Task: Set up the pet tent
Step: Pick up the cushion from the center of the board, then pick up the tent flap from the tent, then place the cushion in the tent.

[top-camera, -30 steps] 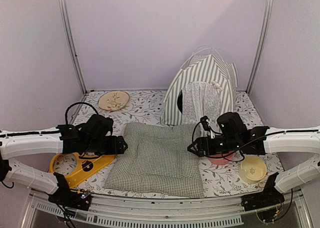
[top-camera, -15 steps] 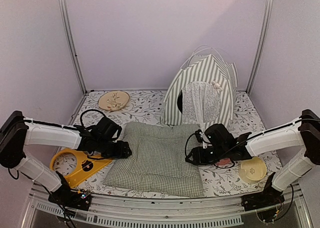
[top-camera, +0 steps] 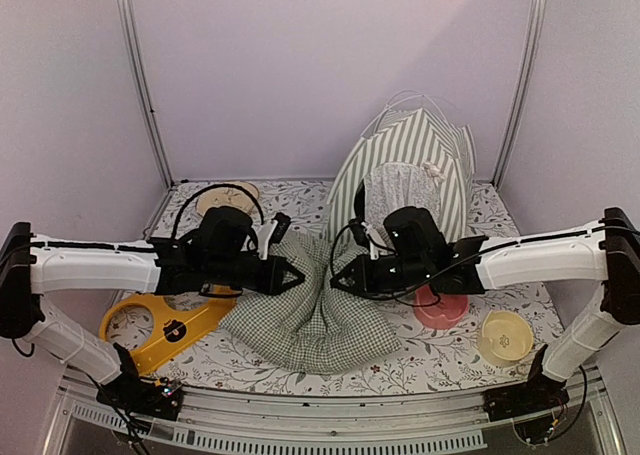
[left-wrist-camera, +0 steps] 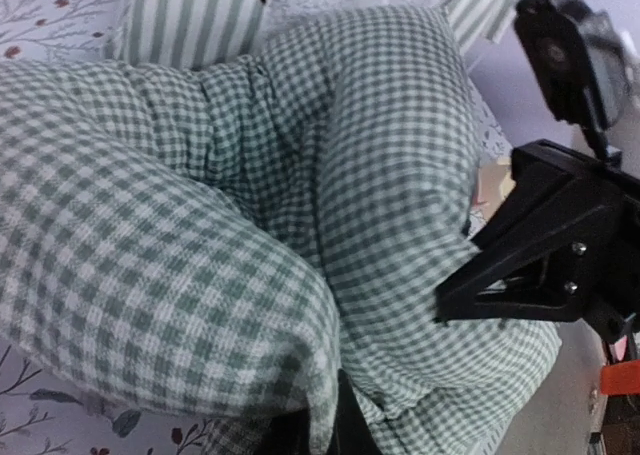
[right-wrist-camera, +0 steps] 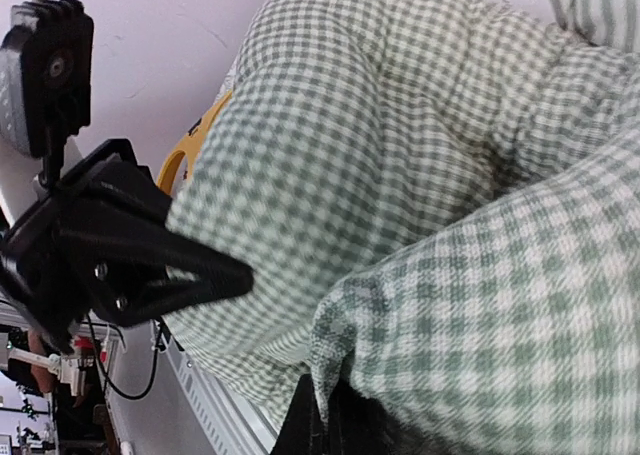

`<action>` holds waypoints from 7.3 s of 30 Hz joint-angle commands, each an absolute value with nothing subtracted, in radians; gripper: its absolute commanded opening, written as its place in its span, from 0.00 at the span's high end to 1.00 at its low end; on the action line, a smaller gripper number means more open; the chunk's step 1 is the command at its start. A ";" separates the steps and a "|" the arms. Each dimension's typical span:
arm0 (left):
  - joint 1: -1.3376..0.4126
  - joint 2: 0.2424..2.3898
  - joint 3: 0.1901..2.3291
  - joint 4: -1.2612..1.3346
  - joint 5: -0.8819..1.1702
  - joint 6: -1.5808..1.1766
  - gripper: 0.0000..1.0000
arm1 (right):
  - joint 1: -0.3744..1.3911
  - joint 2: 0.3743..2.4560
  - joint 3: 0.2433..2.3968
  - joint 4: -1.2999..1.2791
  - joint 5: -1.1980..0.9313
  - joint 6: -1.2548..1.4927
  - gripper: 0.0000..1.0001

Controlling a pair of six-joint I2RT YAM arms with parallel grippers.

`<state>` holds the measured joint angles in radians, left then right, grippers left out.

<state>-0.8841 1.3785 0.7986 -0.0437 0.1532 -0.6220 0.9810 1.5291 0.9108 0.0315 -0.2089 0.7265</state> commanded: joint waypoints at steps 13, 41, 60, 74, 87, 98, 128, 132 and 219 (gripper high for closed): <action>-0.977 1.522 0.699 0.265 0.367 -0.510 0.43 | 0.992 1.902 1.043 0.451 -0.405 1.020 1.00; -1.196 1.663 0.750 0.186 -0.263 -0.797 0.93 | 1.042 1.762 0.956 0.574 -0.327 1.209 0.89; -1.071 1.198 0.675 0.035 -0.120 -0.587 1.00 | 0.698 1.415 0.946 -0.096 -0.002 0.679 0.08; -0.997 1.061 0.734 -0.042 0.050 -0.451 1.00 | 0.623 1.753 1.202 -0.163 0.419 0.541 0.00; -0.995 1.097 0.784 -0.059 0.193 -0.327 1.00 | 0.652 1.887 1.144 0.148 0.638 0.558 0.29; -0.995 1.174 0.804 -0.059 0.167 -0.263 1.00 | 0.652 1.715 1.275 -0.046 0.379 0.440 1.00; -1.185 1.307 0.837 0.016 0.002 0.010 1.00 | 0.468 1.791 1.371 -0.168 -0.671 0.560 1.00; -1.275 1.306 0.818 0.043 -0.093 0.090 1.00 | 0.468 1.718 1.354 -0.196 -0.683 0.575 1.00; -0.739 2.221 1.503 0.295 0.443 -0.897 0.99 | 0.482 1.397 1.179 -0.413 -0.153 0.384 0.60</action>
<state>-0.7502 2.1963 1.4578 0.3973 0.4805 -0.8680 0.4591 1.4979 1.2774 -0.4805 -0.3161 0.3954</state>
